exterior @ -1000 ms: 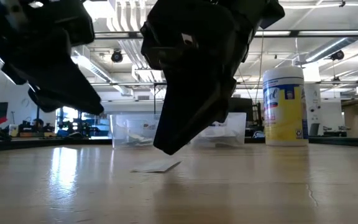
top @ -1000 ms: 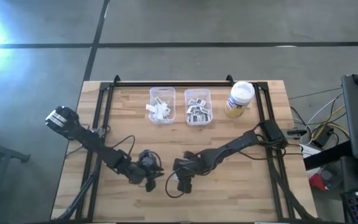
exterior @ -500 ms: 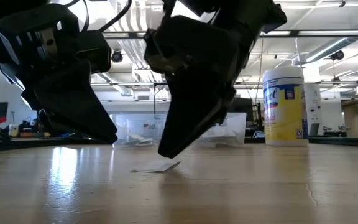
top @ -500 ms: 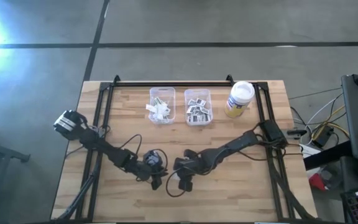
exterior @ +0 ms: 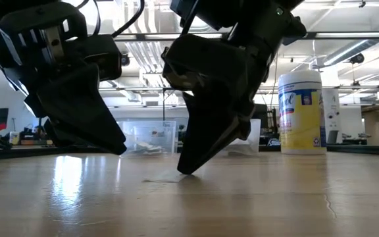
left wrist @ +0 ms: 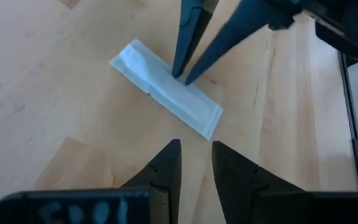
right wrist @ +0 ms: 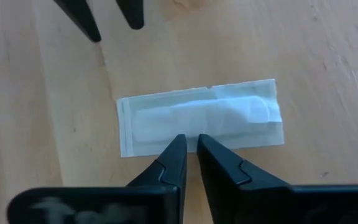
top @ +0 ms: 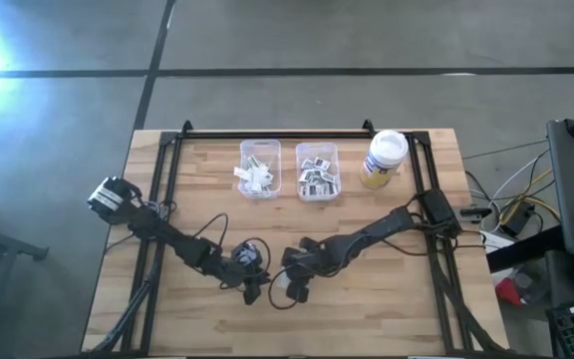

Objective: Pick & Place First Aid Supplies
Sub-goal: Put the green bandage pack into the left transparent bin

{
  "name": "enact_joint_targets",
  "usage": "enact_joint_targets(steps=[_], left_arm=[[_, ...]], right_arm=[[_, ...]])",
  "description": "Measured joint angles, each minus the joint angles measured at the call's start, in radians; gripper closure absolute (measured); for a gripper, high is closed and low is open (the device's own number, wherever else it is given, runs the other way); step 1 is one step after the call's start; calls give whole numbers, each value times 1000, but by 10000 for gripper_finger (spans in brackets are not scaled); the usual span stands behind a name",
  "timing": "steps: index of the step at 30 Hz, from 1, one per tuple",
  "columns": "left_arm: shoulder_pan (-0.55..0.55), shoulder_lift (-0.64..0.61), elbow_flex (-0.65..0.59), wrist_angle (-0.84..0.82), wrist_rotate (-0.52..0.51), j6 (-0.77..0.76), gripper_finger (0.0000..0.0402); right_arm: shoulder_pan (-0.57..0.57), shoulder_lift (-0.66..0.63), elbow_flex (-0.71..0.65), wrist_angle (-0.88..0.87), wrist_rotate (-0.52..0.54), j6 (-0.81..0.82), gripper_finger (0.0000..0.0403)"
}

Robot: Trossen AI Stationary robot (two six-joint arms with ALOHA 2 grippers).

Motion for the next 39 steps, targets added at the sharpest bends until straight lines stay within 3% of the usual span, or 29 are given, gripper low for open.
enact_joint_targets(steps=[18, 39], left_arm=[[84, 15, -2, 6, 169, -87, 321], [129, 15, -2, -81, 221, -183, 321]], right_arm=[[-8, 5, -25, 124, 5, 22, 372], [-45, 7, -29, 199, 34, 44, 372]])
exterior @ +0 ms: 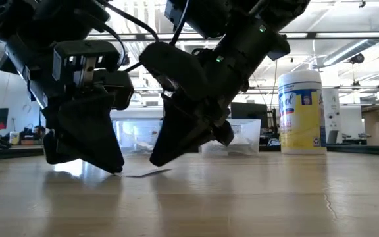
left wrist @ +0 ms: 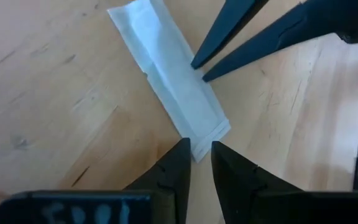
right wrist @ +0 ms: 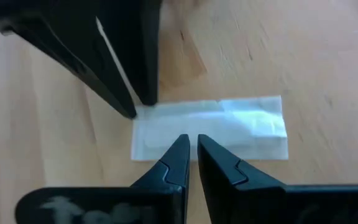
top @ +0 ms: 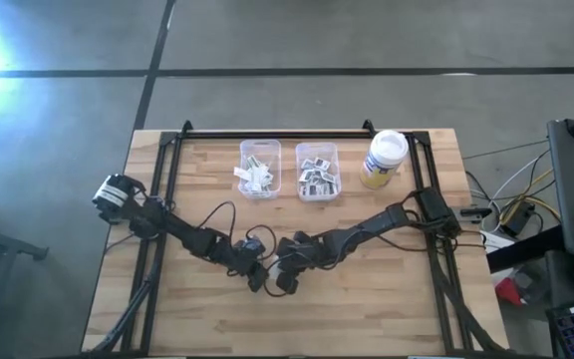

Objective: Pick & Place First Aid Supplies
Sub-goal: Put the green bandage pack into the left transparent bin

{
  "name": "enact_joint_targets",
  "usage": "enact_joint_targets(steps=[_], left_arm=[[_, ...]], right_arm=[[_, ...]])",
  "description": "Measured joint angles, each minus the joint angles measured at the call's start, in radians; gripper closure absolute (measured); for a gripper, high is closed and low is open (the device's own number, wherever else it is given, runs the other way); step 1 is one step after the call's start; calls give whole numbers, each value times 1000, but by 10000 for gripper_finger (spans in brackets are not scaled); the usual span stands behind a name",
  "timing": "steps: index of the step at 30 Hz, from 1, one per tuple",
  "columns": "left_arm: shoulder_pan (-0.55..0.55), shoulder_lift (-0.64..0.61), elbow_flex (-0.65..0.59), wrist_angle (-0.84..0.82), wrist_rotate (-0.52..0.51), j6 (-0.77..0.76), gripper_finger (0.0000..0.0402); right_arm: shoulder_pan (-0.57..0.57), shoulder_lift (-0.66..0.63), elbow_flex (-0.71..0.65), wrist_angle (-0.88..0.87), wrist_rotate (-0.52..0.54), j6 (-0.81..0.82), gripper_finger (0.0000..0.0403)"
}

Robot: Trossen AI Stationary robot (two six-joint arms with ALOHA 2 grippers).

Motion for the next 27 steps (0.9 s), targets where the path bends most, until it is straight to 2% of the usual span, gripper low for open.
enact_joint_targets(steps=[10, 19, 27], left_arm=[[8, 0, -1, 26, 47, 1, 321], [8, 0, -1, 26, 112, 1, 321], [8, -51, -1, -72, 134, 0, 321]], right_arm=[[-6, 90, 62, 37, -40, 1, 372], [-6, 100, 94, 22, -57, -14, 372], [-6, 97, 91, 14, -60, -10, 372]])
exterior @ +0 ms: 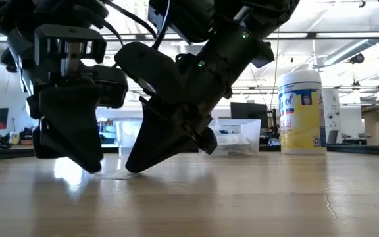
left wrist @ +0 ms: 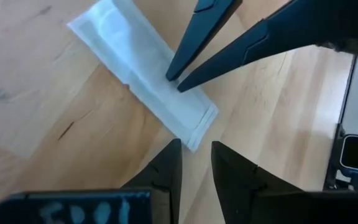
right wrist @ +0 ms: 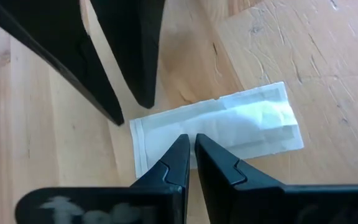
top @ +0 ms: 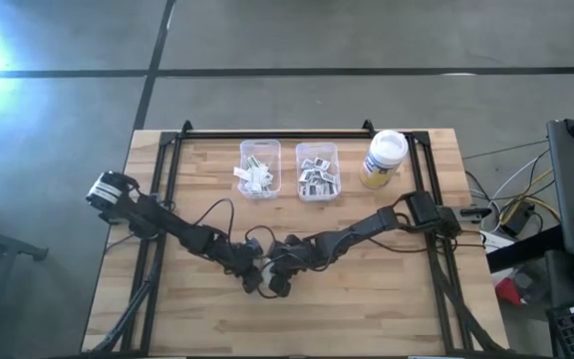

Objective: Pick & Place First Aid Supplies
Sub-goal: Put the green bandage pack into the left transparent bin

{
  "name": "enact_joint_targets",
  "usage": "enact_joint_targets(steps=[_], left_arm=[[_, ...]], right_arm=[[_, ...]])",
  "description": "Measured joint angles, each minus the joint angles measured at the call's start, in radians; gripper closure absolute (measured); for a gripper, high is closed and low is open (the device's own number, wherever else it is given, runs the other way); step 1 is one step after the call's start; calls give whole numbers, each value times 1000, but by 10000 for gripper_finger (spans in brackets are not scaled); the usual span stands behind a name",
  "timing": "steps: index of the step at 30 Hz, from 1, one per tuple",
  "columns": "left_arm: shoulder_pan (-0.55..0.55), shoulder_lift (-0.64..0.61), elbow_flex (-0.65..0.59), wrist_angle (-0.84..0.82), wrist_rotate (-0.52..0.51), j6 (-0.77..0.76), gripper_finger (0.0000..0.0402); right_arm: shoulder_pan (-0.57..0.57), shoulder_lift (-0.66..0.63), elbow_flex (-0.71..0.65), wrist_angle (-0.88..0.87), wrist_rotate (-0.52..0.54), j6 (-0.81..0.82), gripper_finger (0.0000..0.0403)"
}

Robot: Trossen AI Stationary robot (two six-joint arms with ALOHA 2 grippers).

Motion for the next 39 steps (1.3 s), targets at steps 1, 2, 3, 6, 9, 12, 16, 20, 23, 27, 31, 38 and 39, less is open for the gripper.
enact_joint_targets(steps=[1, 2, 3, 6, 9, 12, 16, 20, 23, 27, 31, 38, 39], left_arm=[[0, -11, 0, -14, 0, 0, 321], [0, -21, 0, -21, -1, -1, 321], [0, -27, 0, -23, -2, -4, 321], [0, -35, 0, -23, -8, -23, 321], [0, -24, 0, -28, -25, -31, 321], [0, 2, 0, -37, -28, -49, 321], [1, 23, 0, -32, -31, -61, 321], [1, 25, 0, -29, -43, -62, 321], [1, 27, 0, -10, -45, -62, 321], [2, 29, 0, 9, -41, -62, 321], [2, 29, 0, 11, -39, -65, 321], [4, 29, 0, 19, -27, -86, 321], [4, 29, 0, 19, -22, -87, 321]], right_arm=[[0, 0, 0, 0, 0, 0, 372], [0, 0, 0, 0, 1, 0, 372], [0, 0, 0, 0, 1, 0, 372], [1, 0, 0, 0, 9, 1, 372], [2, 0, -2, 5, 22, 2, 372], [2, 0, -2, 11, 23, 3, 372], [1, 1, -3, 23, 23, 3, 372], [1, 1, -3, 27, 24, 3, 372], [1, 1, -3, 30, 24, 3, 372], [1, 2, -4, 43, 27, -2, 372], [0, 4, -5, 76, 27, -5, 372], [0, 4, -6, 79, 27, -5, 372], [0, 4, -6, 79, 27, -5, 372]])
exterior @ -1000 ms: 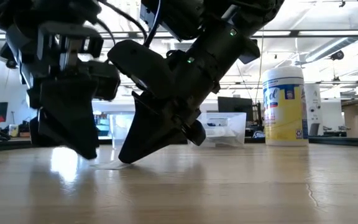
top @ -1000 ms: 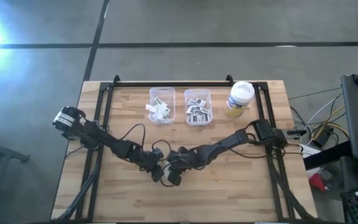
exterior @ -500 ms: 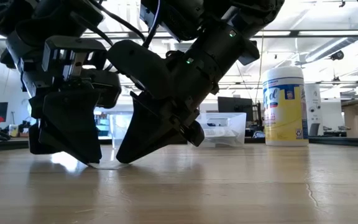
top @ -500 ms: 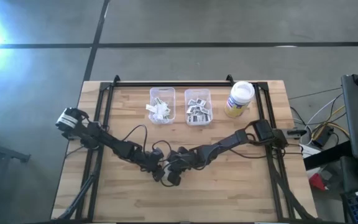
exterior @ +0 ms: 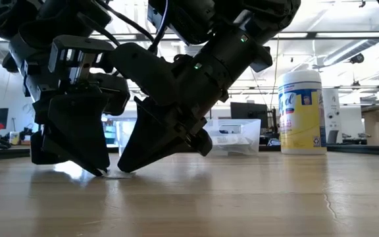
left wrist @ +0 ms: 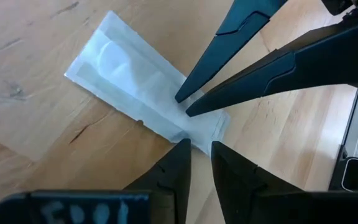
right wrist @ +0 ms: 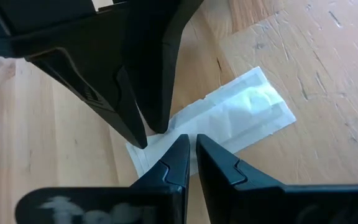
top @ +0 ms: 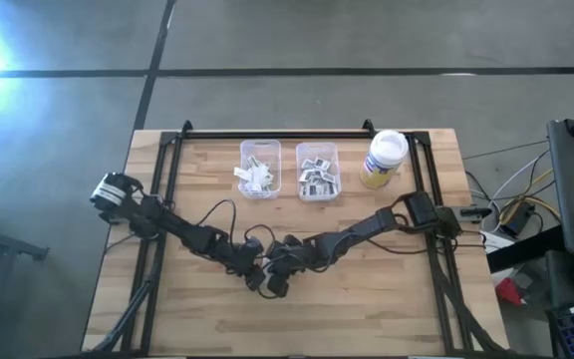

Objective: Pick & Place First Aid Supplies
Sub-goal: Put the green bandage pack into the left transparent bin

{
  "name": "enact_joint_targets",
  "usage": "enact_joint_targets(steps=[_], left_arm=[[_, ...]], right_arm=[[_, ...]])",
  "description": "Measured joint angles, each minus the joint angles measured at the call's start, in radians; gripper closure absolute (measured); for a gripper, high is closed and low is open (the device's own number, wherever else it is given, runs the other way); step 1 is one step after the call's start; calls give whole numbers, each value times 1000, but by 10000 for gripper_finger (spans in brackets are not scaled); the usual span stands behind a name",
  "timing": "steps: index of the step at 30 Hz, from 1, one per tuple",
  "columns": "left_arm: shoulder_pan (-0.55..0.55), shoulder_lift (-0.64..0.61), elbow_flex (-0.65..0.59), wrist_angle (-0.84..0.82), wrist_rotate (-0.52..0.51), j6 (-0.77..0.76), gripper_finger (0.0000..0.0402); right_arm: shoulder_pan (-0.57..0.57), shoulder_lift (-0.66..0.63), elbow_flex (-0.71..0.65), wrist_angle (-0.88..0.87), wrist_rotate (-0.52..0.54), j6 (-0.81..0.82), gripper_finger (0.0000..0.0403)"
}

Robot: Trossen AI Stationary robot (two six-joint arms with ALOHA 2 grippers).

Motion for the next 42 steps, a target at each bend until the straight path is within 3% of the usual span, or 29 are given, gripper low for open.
enact_joint_targets(steps=[8, 16, 42], left_arm=[[4, 0, 0, -8, -2, 17, 327], [7, -1, 0, -11, -14, 47, 396], [5, -15, 0, -31, 16, 63, 401]], right_arm=[[0, 0, 0, 3, 0, 0, 372], [1, -1, 0, 3, -1, 0, 372], [2, -47, 0, -65, -33, -30, 371]])
